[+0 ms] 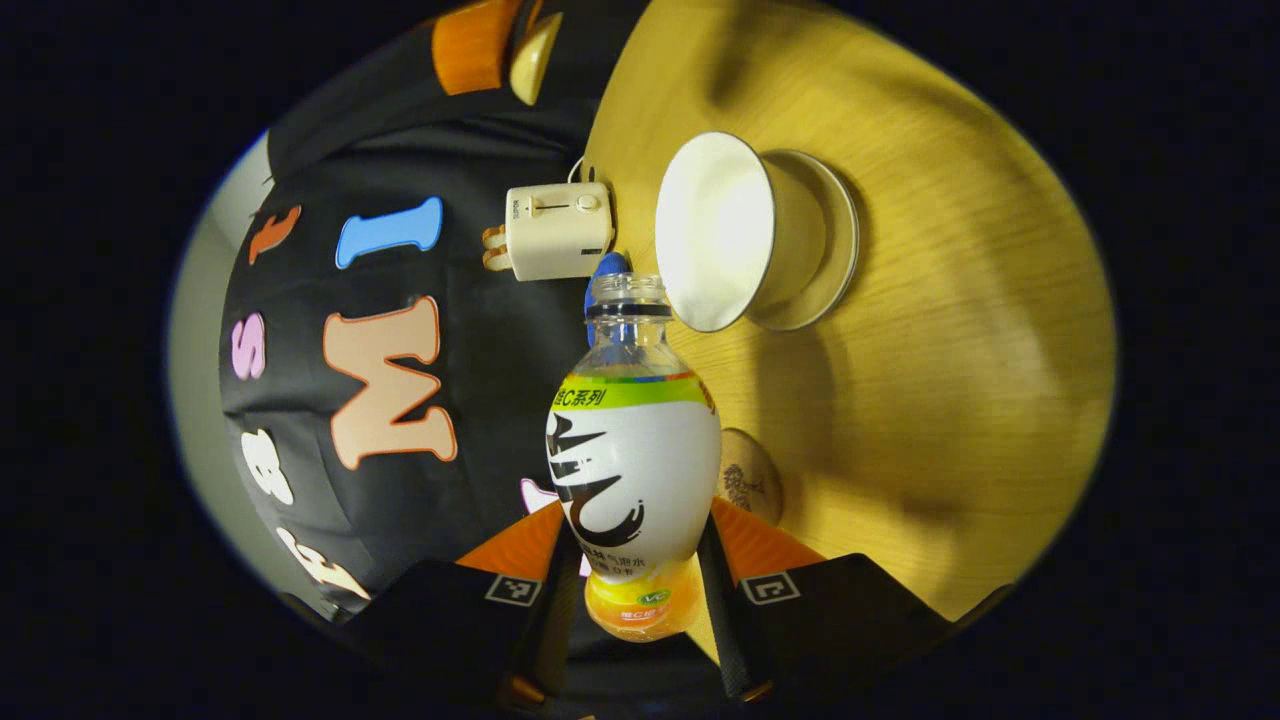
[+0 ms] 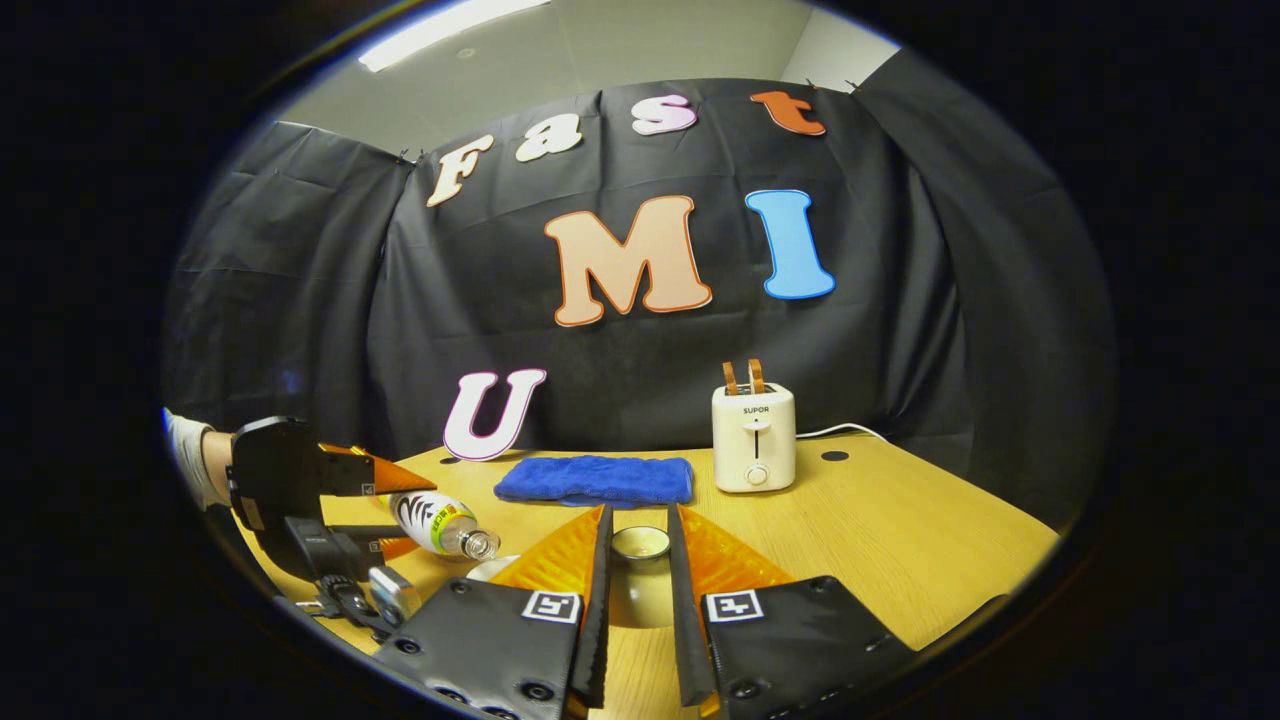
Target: Open the teacup lid with one hand, grasp the water bottle and pour water into the teacup with the other hand; after pouring, place the water bottle on the coaster and then close the teacup lid.
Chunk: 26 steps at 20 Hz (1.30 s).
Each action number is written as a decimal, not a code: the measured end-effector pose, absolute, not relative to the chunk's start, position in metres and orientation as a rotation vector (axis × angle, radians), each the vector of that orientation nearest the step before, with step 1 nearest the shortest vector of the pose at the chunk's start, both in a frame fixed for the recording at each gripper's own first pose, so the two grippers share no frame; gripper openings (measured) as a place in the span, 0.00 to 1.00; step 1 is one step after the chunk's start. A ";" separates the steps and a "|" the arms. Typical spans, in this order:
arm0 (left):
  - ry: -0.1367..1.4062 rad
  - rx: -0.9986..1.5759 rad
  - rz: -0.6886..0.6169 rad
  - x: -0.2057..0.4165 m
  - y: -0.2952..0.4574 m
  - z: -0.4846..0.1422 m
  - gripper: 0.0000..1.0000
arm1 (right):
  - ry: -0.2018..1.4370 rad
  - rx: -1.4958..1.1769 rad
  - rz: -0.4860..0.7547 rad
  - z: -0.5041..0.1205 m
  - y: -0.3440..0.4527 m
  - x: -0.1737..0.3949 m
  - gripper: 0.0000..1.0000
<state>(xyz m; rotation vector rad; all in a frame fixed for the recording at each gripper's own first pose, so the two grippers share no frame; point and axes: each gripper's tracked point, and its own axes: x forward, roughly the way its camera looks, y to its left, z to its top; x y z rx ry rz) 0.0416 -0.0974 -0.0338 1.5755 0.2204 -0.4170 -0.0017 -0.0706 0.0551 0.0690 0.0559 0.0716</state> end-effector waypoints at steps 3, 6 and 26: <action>0.244 1.379 -0.467 0.036 -0.107 -0.043 0.55 | 0.062 0.065 0.077 0.052 -0.067 -0.001 0.31; 0.249 1.193 -0.470 0.034 -0.114 -0.039 0.57 | 0.069 0.054 0.082 0.049 -0.064 -0.001 0.31; 0.156 0.203 -0.301 0.086 -0.089 0.007 0.57 | 0.112 0.049 0.126 0.025 -0.039 0.007 0.31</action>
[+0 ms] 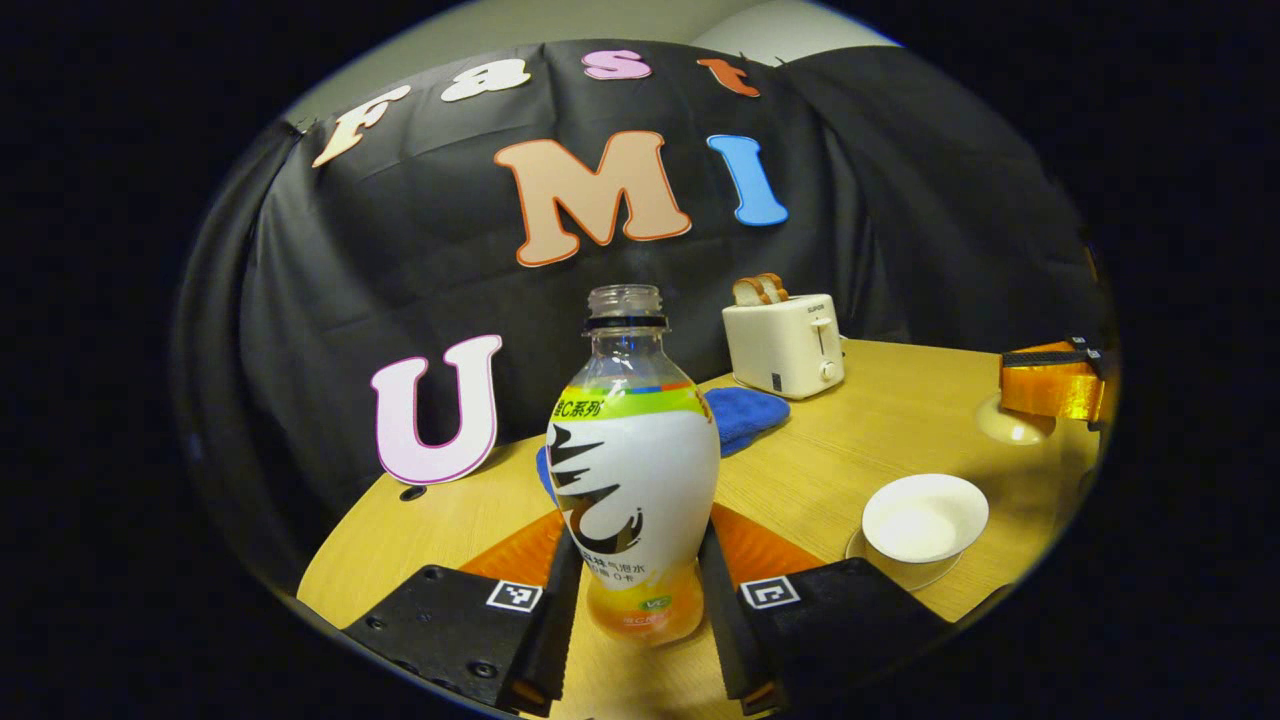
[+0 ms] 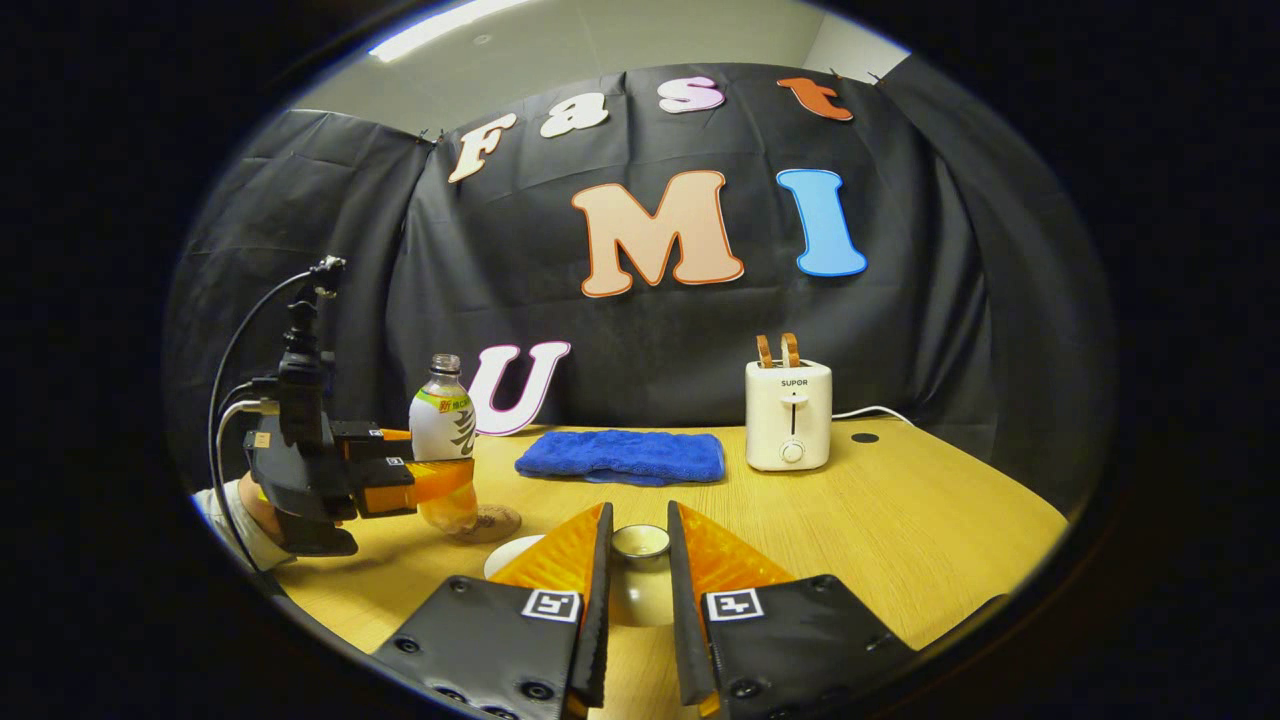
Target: Open the teacup lid with one hand, grasp the water bottle and pour water into the teacup with the other hand; after pouring, place the water bottle on the coaster and then close the teacup lid.
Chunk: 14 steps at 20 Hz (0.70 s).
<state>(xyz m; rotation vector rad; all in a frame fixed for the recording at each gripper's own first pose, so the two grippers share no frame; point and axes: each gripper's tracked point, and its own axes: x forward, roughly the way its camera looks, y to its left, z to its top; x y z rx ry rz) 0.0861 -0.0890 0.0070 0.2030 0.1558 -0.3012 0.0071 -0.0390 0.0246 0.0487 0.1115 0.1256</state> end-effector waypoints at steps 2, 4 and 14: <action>0.136 0.156 -0.300 0.090 -0.089 0.010 0.57 | 0.117 0.055 0.125 0.022 -0.040 0.008 0.31; 0.151 0.131 -0.301 0.095 -0.092 0.003 0.57 | 0.126 0.052 0.122 0.018 -0.039 0.009 0.31; 0.137 0.034 -0.278 0.111 -0.098 -0.003 0.57 | 0.142 0.049 0.111 0.012 -0.043 0.013 0.34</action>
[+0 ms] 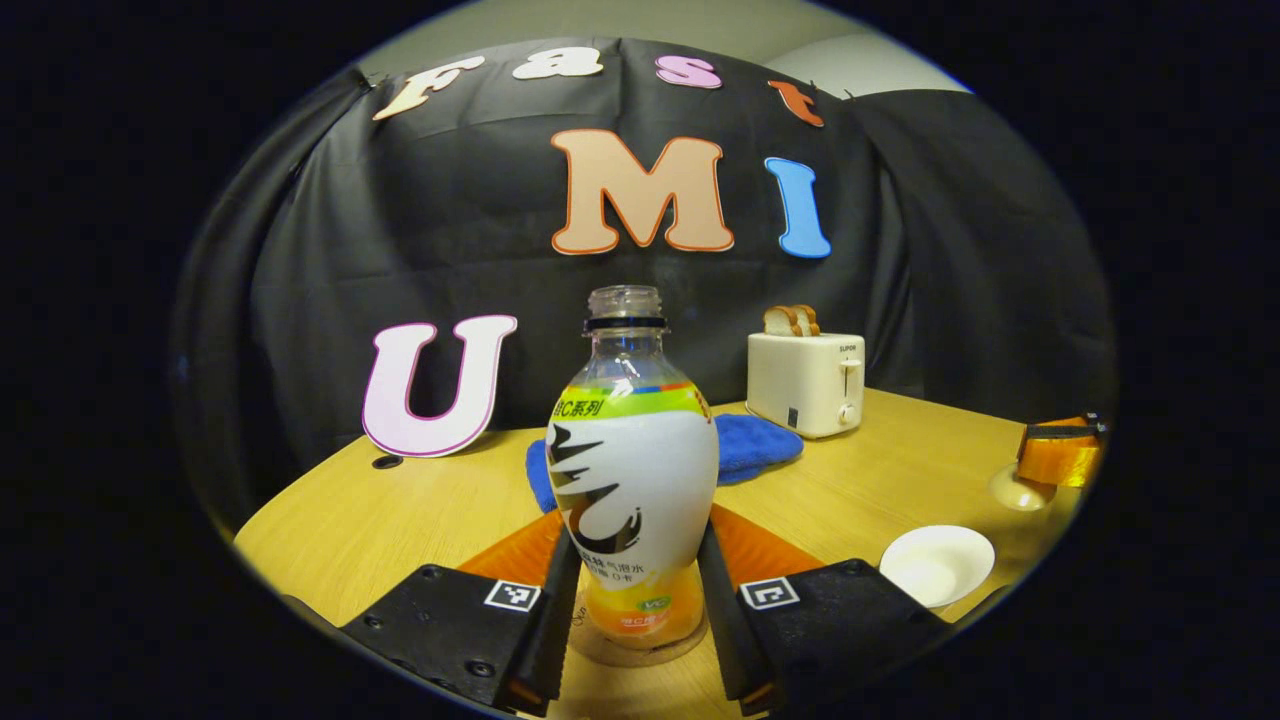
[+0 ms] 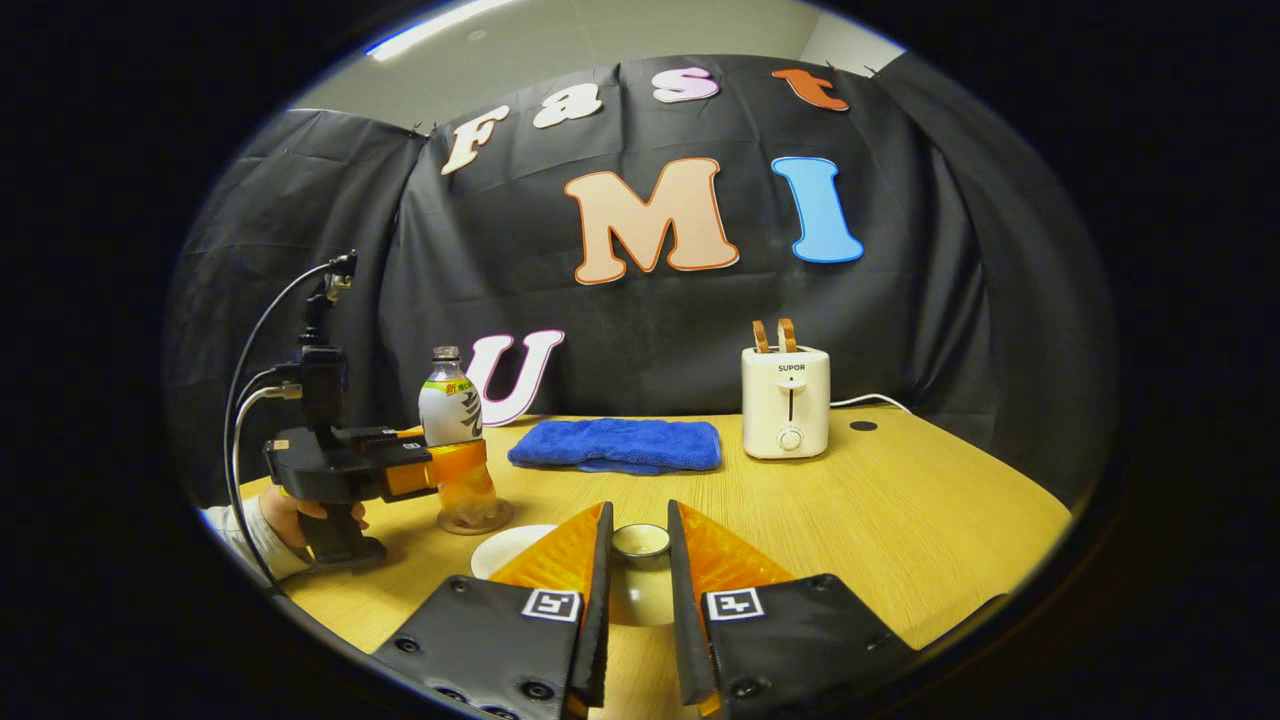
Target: Open the teacup lid with one hand, grasp the water bottle and pour water into the teacup with the other hand; after pouring, place the water bottle on the coaster and then close the teacup lid.
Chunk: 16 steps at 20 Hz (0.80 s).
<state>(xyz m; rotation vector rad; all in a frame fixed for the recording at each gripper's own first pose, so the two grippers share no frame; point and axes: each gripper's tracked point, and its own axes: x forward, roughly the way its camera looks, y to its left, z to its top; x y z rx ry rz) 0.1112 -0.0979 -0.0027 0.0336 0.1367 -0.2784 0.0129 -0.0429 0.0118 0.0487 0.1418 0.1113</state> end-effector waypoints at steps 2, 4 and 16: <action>0.149 0.049 -0.279 0.108 -0.096 -0.004 0.60 | 0.145 0.052 0.113 0.010 -0.043 0.012 0.34; 0.150 0.043 -0.281 0.108 -0.098 -0.006 0.64 | 0.149 0.053 0.117 0.008 -0.041 0.012 0.34; 0.152 0.079 -0.227 0.095 -0.084 -0.014 0.96 | 0.141 0.063 0.144 0.010 -0.026 0.012 0.31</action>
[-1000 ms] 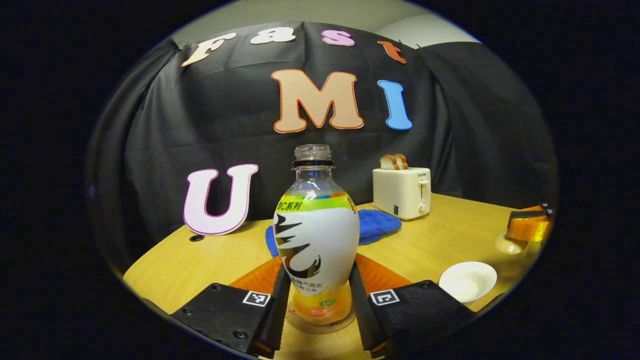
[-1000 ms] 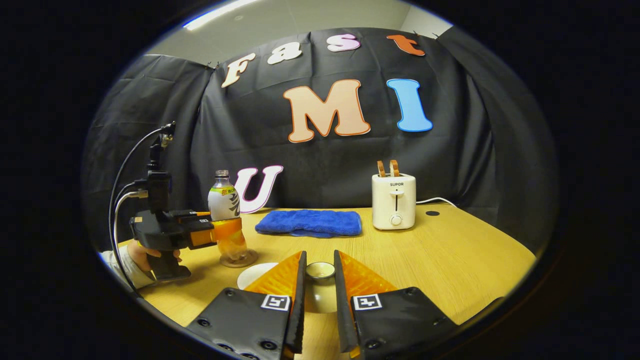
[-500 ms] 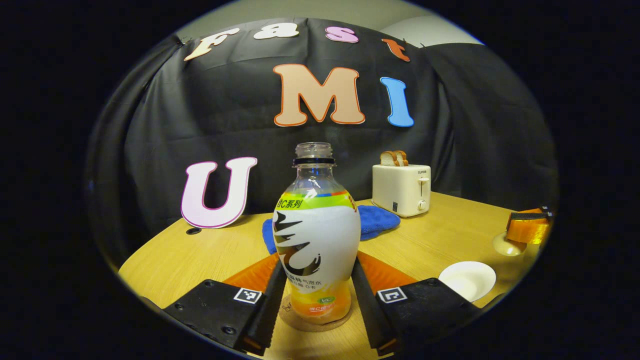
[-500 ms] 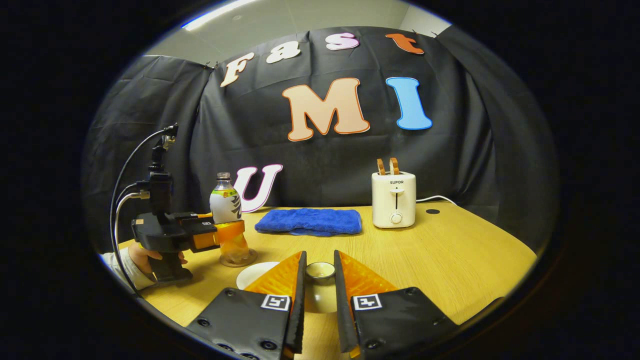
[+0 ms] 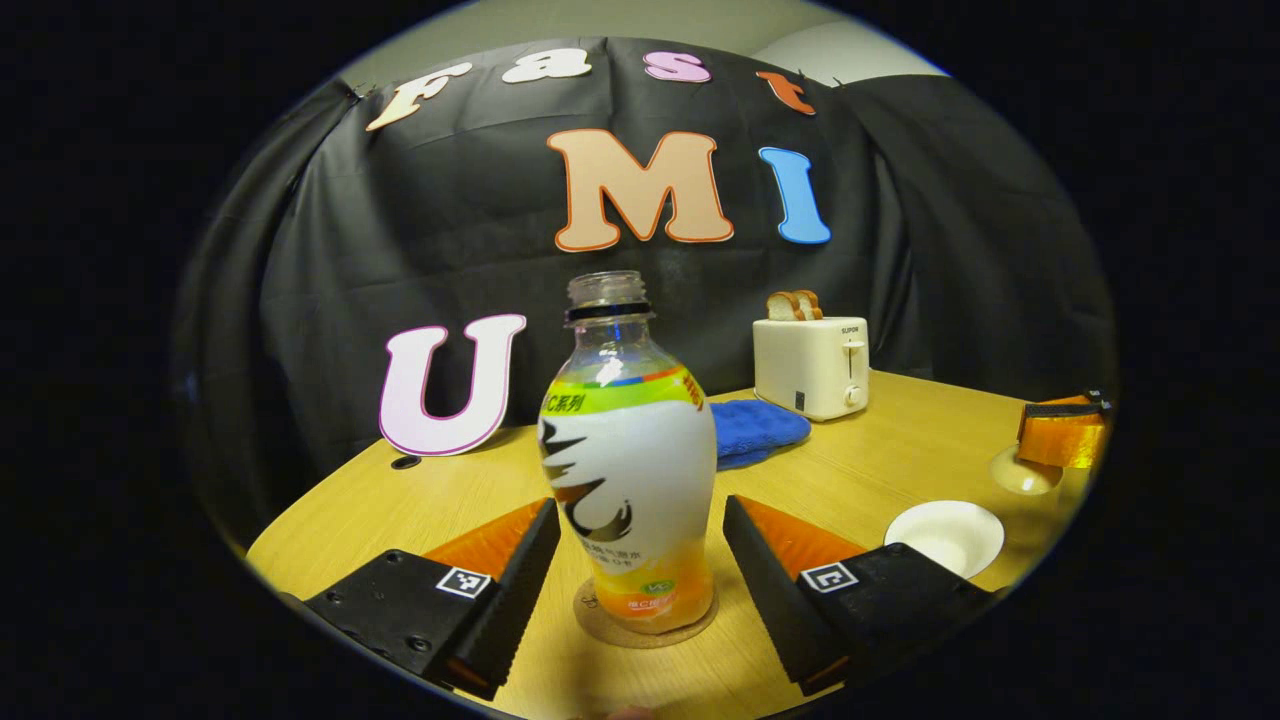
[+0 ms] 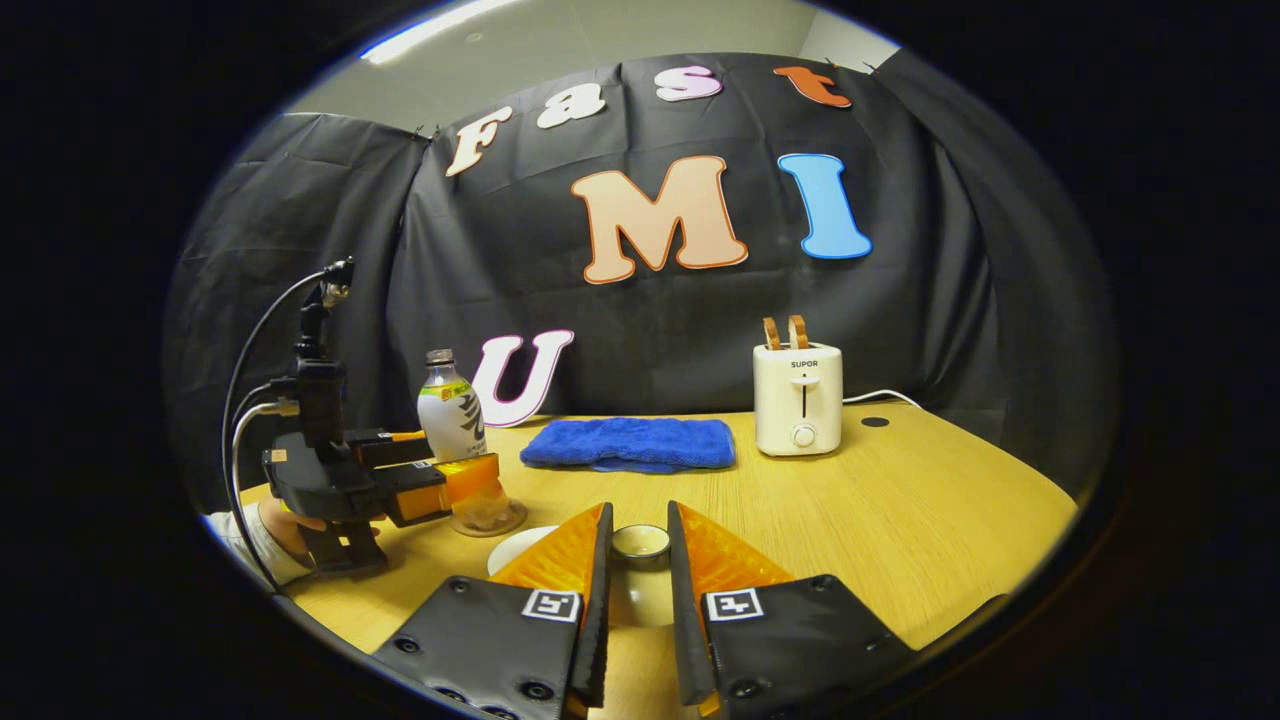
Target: Open the teacup lid with one hand, grasp the water bottle and pour water into the teacup with the other hand; after pouring, place the water bottle on the coaster and then close the teacup lid.
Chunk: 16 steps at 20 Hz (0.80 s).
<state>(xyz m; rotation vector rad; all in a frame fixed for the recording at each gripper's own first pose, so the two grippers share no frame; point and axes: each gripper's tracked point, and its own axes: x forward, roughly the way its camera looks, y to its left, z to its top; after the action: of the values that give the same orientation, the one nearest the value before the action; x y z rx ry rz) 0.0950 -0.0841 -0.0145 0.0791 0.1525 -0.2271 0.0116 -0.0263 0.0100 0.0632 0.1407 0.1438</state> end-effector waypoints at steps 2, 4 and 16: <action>0.149 0.071 -0.195 0.091 -0.077 -0.015 0.96 | 0.130 0.066 0.153 0.012 -0.022 0.013 0.31; 0.152 0.067 -0.179 0.083 -0.074 -0.017 0.96 | 0.128 0.077 0.165 0.011 -0.016 0.014 0.31; 0.083 0.093 -0.142 0.036 -0.054 0.000 0.95 | 0.154 0.120 0.232 -0.005 0.032 0.033 0.31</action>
<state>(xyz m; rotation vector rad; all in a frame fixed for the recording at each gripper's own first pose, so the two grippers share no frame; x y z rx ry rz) 0.0357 -0.0543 -0.0003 0.0929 0.0828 -0.1422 0.0333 0.0320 -0.0048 0.1198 0.1540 0.2320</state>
